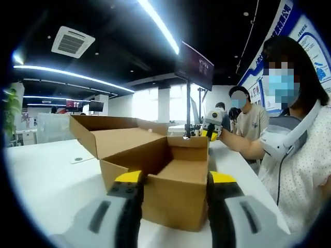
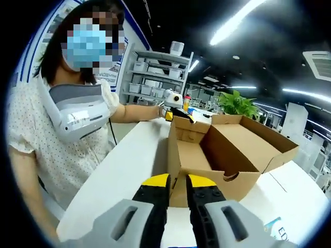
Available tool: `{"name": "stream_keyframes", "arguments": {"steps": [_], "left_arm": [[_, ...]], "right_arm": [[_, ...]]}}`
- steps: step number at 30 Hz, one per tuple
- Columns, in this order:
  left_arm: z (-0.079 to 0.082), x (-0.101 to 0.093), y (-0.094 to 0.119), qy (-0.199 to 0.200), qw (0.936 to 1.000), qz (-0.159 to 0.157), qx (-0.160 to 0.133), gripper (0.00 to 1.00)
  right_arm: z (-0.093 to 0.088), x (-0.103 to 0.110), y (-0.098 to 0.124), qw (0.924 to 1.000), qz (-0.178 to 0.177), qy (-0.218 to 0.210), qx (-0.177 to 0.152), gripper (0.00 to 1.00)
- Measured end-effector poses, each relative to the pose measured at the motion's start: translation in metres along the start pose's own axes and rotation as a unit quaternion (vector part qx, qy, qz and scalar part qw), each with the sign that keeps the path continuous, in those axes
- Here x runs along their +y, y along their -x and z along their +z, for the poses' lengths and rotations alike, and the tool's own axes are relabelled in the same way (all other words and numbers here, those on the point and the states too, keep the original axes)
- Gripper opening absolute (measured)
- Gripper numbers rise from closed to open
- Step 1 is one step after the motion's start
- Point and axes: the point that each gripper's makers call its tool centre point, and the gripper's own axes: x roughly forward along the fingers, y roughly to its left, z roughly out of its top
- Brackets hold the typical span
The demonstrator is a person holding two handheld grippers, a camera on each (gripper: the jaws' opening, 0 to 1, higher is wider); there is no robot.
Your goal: Operate the shoe box by opening the lid, removing the specified soft item, and placing it in the target area until the item is outside and the box remains undamaged.
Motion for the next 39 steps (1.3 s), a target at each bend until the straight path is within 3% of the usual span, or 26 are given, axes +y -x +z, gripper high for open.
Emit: {"name": "stream_keyframes", "arguments": {"steps": [3, 6, 8, 14, 24, 28, 31, 34, 39], "left_arm": [[0.001, 0.002, 0.001, 0.001, 1.0000, 0.000, -0.003, 0.50], [0.000, 0.001, 0.000, -0.003, 1.0000, 0.000, -0.001, 0.50], [0.000, 0.002, 0.000, -0.003, 1.0000, 0.000, -0.002, 0.50], [0.000, 0.003, 0.000, -0.003, 1.0000, 0.001, -0.005, 0.50], [0.000, 0.005, 0.002, -0.002, 1.0000, 0.003, -0.007, 0.50], [0.003, 0.004, 0.002, 0.026, 0.9995, -0.005, -0.015, 0.48], [0.015, 0.001, 0.005, 0.034, 0.9989, -0.007, -0.032, 0.42], [0.039, 0.009, 0.010, 0.035, 0.9963, 0.012, -0.077, 0.31], [0.060, 0.029, 0.016, 0.048, 0.9927, 0.041, -0.103, 0.33]], "right_arm": [[0.004, -0.008, 0.001, 0.9998, -0.016, 0.006, -0.009, 0.14], [0.019, -0.019, 0.003, 0.9978, -0.045, 0.010, -0.047, 0.16], [0.024, -0.019, 0.001, 0.9972, -0.044, 0.004, -0.060, 0.15], [0.021, -0.009, -0.019, 0.9985, -0.026, 0.023, -0.041, 0.15], [0.016, -0.010, -0.022, 0.9989, -0.024, 0.026, -0.032, 0.07], [0.016, -0.010, -0.022, 0.9987, -0.025, 0.032, -0.032, 0.07], [0.016, -0.010, -0.022, 0.9986, -0.025, 0.033, -0.032, 0.07], [0.016, -0.009, -0.024, 0.9985, -0.026, 0.035, -0.032, 0.07], [0.016, -0.007, -0.026, 0.9985, -0.026, 0.036, -0.032, 0.07]]}}
